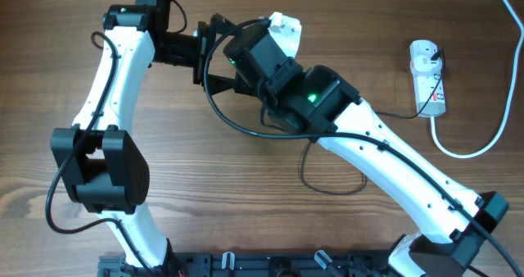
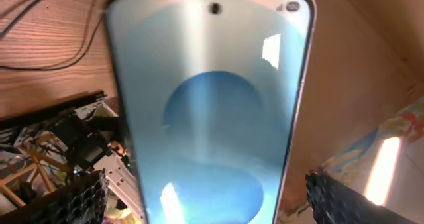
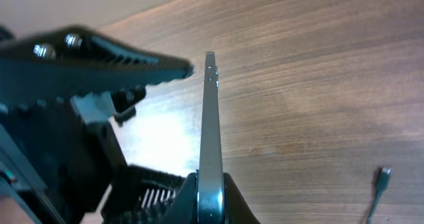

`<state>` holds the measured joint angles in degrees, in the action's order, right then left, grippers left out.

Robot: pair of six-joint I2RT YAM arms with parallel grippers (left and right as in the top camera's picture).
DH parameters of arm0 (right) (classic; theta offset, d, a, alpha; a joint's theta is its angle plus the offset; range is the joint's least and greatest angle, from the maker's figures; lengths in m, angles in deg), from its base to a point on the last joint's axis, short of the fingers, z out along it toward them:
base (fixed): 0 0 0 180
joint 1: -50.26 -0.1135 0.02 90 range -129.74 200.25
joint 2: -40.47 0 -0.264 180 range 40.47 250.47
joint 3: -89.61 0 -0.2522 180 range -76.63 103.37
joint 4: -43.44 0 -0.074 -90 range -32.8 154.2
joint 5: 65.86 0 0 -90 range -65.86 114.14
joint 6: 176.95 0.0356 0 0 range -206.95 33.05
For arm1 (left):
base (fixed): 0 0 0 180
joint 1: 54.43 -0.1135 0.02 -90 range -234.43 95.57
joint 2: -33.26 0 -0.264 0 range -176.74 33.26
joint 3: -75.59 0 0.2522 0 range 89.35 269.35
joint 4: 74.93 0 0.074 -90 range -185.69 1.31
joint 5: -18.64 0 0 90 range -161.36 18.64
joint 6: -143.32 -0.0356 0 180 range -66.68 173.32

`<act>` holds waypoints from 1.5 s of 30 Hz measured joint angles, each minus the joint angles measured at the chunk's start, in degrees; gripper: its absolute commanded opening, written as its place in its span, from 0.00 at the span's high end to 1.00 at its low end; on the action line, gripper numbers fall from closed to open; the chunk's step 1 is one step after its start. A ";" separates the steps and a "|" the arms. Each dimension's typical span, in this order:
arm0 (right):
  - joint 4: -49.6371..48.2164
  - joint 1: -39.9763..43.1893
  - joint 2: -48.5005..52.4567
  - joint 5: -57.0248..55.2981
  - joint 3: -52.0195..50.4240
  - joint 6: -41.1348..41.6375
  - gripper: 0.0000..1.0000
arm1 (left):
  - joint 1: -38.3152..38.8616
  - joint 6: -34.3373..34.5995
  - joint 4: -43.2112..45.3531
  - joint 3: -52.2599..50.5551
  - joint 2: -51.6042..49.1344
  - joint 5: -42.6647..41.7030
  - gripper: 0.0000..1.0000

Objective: Plug charger to phone and switch on socket

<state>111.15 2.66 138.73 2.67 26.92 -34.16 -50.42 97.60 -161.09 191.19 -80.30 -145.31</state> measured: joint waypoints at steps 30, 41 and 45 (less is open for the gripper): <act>3.54 0.46 0.00 -6.95 0.00 32.41 0.95 | 0.85 0.00 4.55 0.00 0.00 6.49 0.00; 3.72 0.55 0.00 -3.52 0.00 55.23 0.90 | 0.85 7.87 4.59 0.00 0.00 6.60 0.16; 5.20 0.55 0.00 -2.14 0.00 61.07 0.96 | 0.85 11.15 4.59 0.00 0.00 6.08 0.17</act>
<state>116.36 3.21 138.73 0.52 26.92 26.91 -49.57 108.74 -156.50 191.19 -80.30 -139.23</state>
